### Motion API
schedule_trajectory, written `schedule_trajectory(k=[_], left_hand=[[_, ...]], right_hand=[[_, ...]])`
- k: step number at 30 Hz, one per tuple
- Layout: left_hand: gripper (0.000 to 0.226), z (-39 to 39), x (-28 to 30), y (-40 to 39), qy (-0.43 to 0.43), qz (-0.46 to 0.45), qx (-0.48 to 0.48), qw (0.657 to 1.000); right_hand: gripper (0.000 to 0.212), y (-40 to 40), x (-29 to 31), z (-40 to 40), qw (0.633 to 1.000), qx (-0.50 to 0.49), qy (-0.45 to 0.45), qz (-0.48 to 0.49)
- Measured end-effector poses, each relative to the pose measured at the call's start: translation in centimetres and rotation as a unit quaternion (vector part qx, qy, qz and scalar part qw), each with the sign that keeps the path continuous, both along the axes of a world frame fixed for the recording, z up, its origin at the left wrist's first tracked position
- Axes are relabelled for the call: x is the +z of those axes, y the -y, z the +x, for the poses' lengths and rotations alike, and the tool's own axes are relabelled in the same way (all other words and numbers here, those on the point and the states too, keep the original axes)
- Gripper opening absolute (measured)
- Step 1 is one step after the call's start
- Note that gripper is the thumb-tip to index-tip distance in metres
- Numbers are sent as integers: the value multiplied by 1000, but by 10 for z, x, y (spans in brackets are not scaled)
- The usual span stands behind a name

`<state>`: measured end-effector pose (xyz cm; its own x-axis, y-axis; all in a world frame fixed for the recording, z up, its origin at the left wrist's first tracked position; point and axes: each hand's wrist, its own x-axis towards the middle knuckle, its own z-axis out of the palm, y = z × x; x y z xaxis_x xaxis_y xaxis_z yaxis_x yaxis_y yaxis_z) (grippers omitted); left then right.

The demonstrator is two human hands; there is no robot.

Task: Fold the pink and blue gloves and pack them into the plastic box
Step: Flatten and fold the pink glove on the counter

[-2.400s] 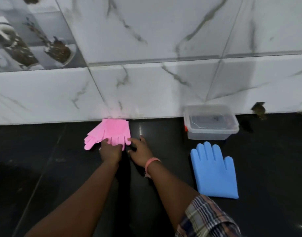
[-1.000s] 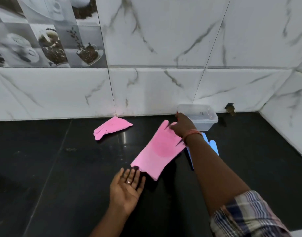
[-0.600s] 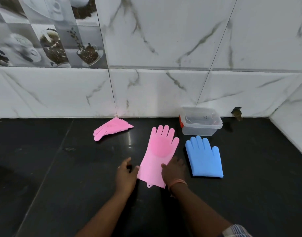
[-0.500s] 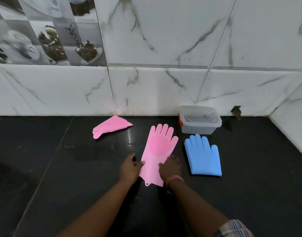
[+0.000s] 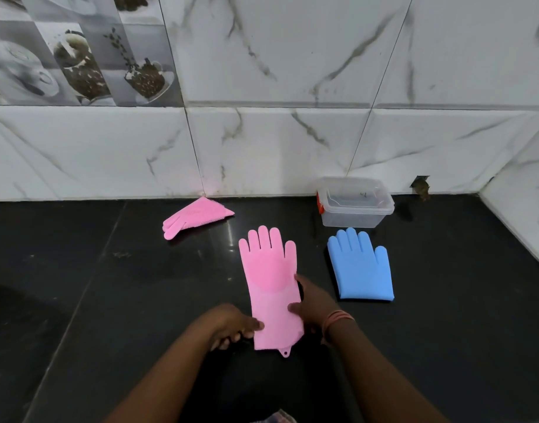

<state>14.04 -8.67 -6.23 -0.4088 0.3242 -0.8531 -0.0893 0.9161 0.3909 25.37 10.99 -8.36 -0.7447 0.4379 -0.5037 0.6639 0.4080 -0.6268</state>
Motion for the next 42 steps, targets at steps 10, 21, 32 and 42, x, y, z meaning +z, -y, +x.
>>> schedule_trajectory(k=[10,21,32,42], left_hand=[[53,18,-23,-53,-477,175,-130,852],[75,13,-66,-36,-510,90,-167,839],[80,-18,-58,-37,-409,28,-299,862],[79,-59,-40,-61,-380,50,-310,870]], right_hand=[[58,21,-10,-12,946,110,-91,290],[65,27,-38,-14,946,61,-31,316],[33,11,-9,-62,936,68,-5,346],[78,13,-29,-94,951,139,-6,275]])
